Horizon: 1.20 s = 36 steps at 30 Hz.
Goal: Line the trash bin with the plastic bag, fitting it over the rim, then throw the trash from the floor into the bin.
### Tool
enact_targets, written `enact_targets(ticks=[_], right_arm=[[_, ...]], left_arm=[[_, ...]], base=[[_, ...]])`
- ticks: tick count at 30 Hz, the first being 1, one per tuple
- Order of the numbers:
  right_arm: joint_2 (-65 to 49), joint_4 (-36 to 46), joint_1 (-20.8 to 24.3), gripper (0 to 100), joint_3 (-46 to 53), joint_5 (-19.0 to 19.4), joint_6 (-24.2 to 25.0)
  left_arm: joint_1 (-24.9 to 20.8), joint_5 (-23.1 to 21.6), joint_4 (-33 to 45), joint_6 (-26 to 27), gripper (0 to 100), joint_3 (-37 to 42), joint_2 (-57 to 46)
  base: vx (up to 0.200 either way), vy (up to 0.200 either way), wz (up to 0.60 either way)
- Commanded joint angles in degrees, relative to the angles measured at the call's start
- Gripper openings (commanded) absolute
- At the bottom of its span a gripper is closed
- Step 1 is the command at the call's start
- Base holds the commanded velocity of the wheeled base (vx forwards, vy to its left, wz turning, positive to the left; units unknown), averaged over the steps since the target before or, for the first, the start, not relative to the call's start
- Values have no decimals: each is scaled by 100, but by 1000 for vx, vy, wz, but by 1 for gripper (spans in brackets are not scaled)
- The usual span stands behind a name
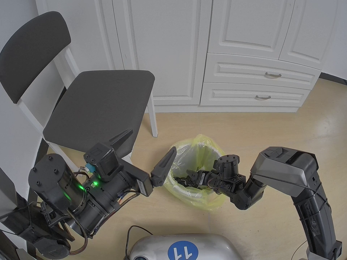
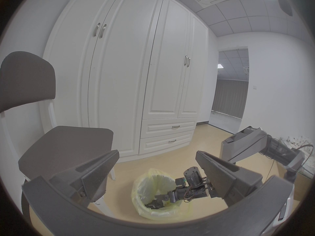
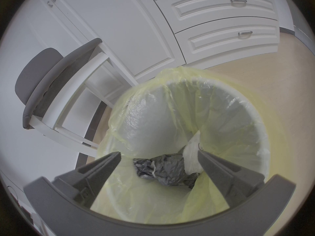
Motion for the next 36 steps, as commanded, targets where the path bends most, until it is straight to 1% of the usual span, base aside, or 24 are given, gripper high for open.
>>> enact_targets(ticks=[1,6,9,12,14,15,17,19,20,21,22,23,29,32,36], right_arm=[[-163,-92,-7,100,86,-14,-1],[-769,-364,-51,100,525,-31,-107],[-1543,-311,-95,100,1079,-31,-423],[-2079,-197,-51,100,1817,-31,-898],[-2097,-180,-42,100,1843,-31,-924],[-2272,295,116,100,2459,-49,-1434],[-2202,488,274,100,2696,-58,-1654],[-2097,515,327,100,2722,-84,-1698],[-1710,497,432,100,2591,-286,-1689],[-1622,497,450,100,2538,-365,-1689],[-1622,497,450,100,2538,-365,-1689],[-1218,603,511,100,2283,-743,-1724],[-1068,963,362,100,2177,-770,-1768],[-901,1209,186,100,1870,-770,-1812],[-752,1455,10,100,1729,-761,-1821]], left_arm=[[157,-7,-2,-16,100,-26,77],[218,-7,-2,-25,100,-35,68],[209,2,-10,-16,100,-8,-11],[130,11,-2,36,100,71,-248],[121,11,-2,36,100,80,-257],[-19,11,-2,45,100,194,-486],[-133,19,-2,45,100,273,-609],[-177,28,-2,45,100,308,-653],[-256,37,-2,54,100,334,-714],[-265,37,-2,54,100,343,-723],[-265,37,-2,54,100,343,-723],[-283,46,-2,71,100,352,-740],[-248,37,-2,89,100,352,-714],[-239,37,-2,98,100,343,-644],[-221,37,-2,80,100,343,-609]], base=[[0,0,0],[0,0,0],[0,0,0],[0,0,0],[0,0,0],[0,0,0],[0,0,0],[0,0,0],[0,0,0],[0,0,0],[0,0,0],[0,0,0],[0,0,0],[0,0,0],[0,0,0]])
